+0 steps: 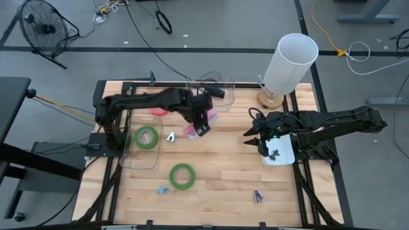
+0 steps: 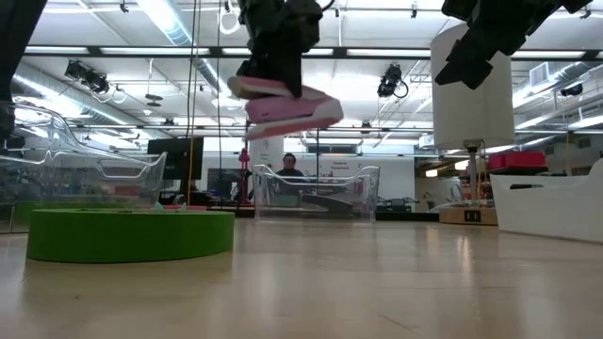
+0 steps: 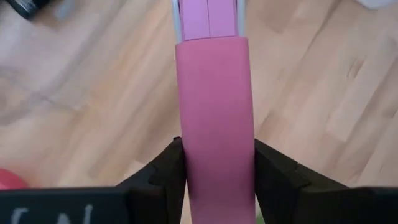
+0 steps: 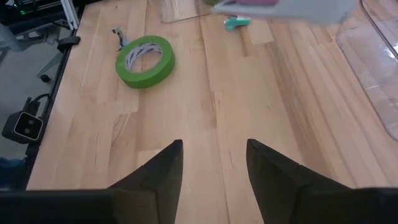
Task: Pick and place Stapler, Stapler remover, tape
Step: Put the pink stapler into the top transparent bin
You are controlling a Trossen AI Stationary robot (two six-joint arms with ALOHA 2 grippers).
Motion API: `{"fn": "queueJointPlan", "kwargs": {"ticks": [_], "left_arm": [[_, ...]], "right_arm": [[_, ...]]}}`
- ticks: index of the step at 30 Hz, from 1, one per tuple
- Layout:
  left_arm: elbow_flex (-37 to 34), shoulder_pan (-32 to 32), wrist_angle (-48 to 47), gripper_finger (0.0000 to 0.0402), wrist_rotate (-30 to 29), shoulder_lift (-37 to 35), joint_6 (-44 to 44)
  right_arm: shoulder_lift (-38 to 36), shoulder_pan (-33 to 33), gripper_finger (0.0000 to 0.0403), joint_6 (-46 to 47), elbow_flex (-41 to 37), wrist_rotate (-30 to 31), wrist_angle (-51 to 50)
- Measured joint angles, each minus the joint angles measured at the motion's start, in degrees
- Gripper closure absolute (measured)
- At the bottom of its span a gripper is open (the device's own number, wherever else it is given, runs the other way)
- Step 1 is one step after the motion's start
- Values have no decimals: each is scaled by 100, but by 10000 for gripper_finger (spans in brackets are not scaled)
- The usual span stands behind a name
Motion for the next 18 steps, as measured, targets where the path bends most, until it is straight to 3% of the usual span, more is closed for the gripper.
{"fn": "queueJointPlan", "kwargs": {"ticks": [8, 18], "left_arm": [[725, 523, -263, 249, 4, 0, 1049], [861, 1184, -49, 249, -42, 0, 2270]], "right_arm": [[0, 0, 227, 0, 0, -13, -18], [0, 0, 227, 0, 0, -13, -39]]}}
